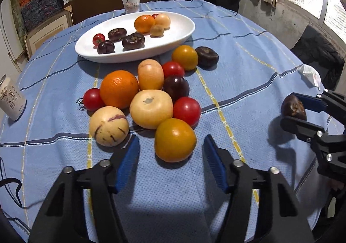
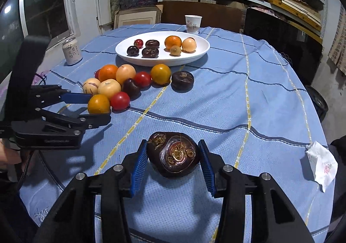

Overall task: Organize fruits
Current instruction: 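Grasp a dark mangosteen with the right tool while the left tool grasps a yellow tomato, then lower the mangosteen and yellow tomato onto the white plate and open both tools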

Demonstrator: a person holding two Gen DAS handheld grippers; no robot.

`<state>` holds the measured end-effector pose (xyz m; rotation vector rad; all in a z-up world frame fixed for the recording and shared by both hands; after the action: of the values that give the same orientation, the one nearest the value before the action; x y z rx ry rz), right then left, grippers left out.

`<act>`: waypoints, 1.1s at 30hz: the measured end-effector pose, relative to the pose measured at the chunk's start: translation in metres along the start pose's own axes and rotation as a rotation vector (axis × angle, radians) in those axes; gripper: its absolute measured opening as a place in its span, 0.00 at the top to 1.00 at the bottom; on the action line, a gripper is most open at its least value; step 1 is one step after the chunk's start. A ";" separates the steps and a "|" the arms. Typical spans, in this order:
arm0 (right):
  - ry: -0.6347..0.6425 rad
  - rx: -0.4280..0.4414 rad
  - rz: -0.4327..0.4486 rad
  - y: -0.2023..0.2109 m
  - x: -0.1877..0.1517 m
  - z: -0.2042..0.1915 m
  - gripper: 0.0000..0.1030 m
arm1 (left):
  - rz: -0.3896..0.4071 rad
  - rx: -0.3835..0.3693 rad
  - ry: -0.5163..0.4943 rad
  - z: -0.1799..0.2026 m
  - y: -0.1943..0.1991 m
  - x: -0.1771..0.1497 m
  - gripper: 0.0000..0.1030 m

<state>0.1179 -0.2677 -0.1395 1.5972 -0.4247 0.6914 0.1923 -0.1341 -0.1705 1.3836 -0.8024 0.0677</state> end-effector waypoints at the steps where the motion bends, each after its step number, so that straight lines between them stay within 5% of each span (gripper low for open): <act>1: -0.006 0.006 0.000 0.000 -0.002 -0.001 0.54 | 0.000 -0.001 -0.003 0.000 -0.001 0.000 0.61; 20: 0.009 -0.039 0.037 0.006 0.007 -0.001 0.54 | 0.122 -0.074 0.032 -0.016 0.077 -0.008 0.65; 33: 0.078 -0.067 0.159 0.043 0.090 -0.008 0.54 | 0.228 -0.043 0.065 -0.062 0.124 0.065 0.65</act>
<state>0.1563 -0.2557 -0.0478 1.4786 -0.5162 0.8493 0.2082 -0.0774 -0.0291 1.2386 -0.8991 0.2696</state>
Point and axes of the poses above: each gripper's, at about its wrist camera, not at the fingertips, and y roughly against the way its jaws point, z to its right, x to its top, the point moved 8 cm from there along -y, roughly the way its jaws point, and after that the axes turned 3 degrees about -z, right-handed, at the moved point
